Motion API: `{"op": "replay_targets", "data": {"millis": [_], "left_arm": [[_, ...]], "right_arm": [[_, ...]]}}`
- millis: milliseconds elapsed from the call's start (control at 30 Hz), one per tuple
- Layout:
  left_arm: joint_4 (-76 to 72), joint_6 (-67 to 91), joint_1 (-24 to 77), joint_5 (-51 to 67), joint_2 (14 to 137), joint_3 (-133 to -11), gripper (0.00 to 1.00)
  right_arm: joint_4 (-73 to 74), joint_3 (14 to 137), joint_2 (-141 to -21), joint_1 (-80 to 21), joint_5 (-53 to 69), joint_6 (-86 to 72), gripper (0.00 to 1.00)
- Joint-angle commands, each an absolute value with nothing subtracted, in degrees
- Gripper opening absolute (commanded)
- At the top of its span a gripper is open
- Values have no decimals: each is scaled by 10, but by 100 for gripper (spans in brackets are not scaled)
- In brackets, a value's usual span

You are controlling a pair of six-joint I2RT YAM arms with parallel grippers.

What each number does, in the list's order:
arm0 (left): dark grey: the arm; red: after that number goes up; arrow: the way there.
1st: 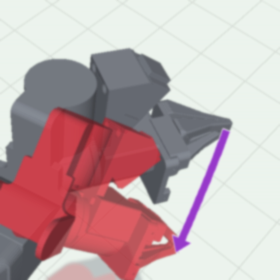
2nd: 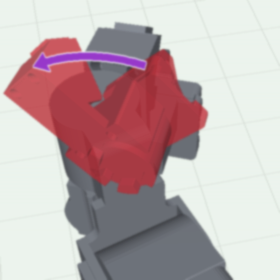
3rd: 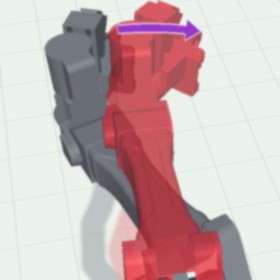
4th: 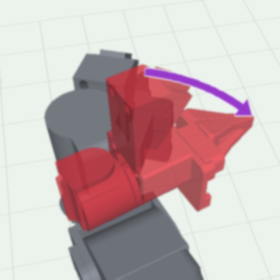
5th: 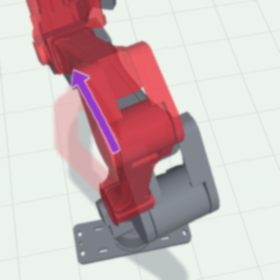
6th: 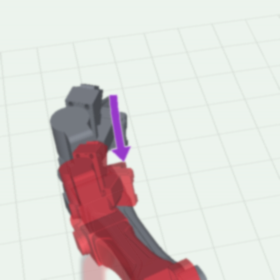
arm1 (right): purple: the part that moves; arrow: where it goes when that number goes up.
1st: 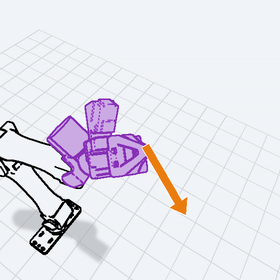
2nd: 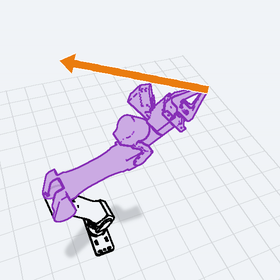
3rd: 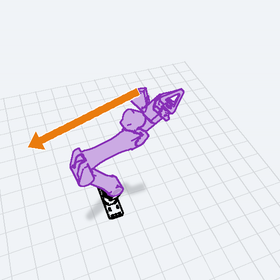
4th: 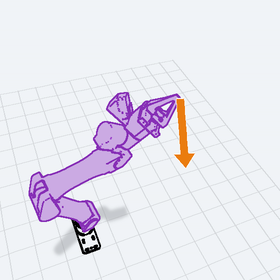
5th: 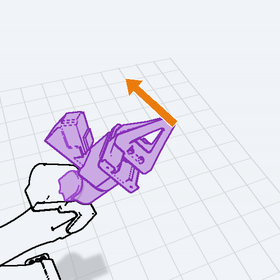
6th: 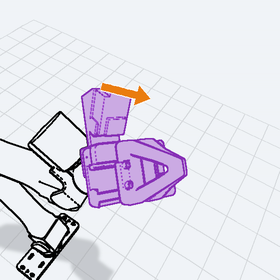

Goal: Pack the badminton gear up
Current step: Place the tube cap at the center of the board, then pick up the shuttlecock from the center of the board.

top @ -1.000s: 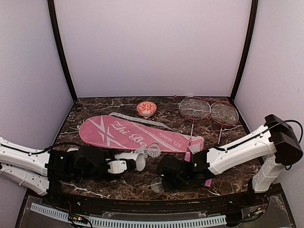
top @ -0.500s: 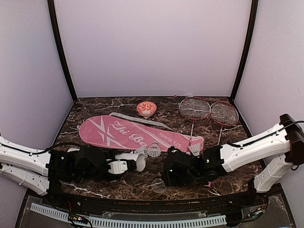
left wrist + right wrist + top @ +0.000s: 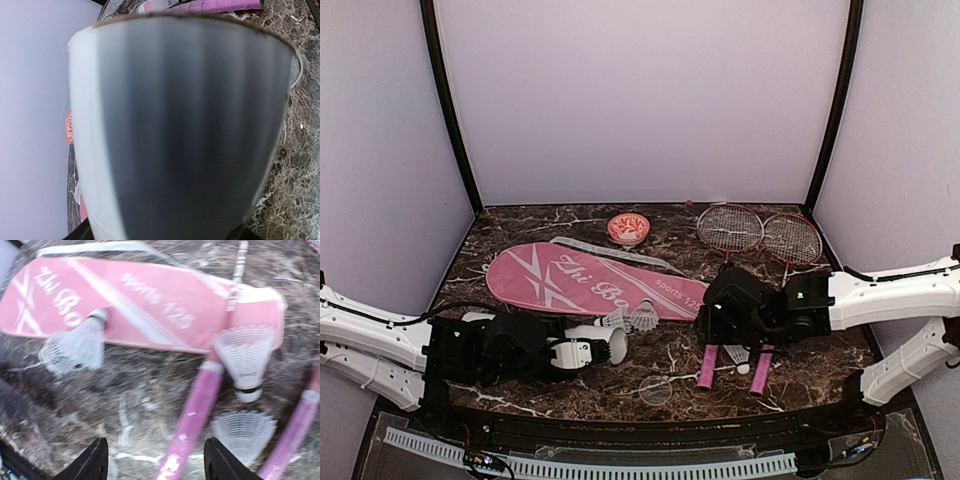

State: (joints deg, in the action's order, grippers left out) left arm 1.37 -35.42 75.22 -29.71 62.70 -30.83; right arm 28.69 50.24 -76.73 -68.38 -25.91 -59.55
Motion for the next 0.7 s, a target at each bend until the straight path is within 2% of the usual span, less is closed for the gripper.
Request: {"op": "replay_targets", "data": {"millis": [0, 267, 467, 667], "left_arm": [[0, -366, 751, -312, 627, -318, 66], [0, -367, 751, -314, 626, -319, 66], [6, -363, 751, -305, 629, -323, 66], [12, -363, 751, -305, 624, -325, 66]], "right_arm": [[375, 496, -746, -632, -291, -590, 66], [352, 498, -747, -547, -257, -519, 70], [372, 560, -788, -478, -261, -494, 71], [402, 618, -854, -462, -303, -508, 71]]}}
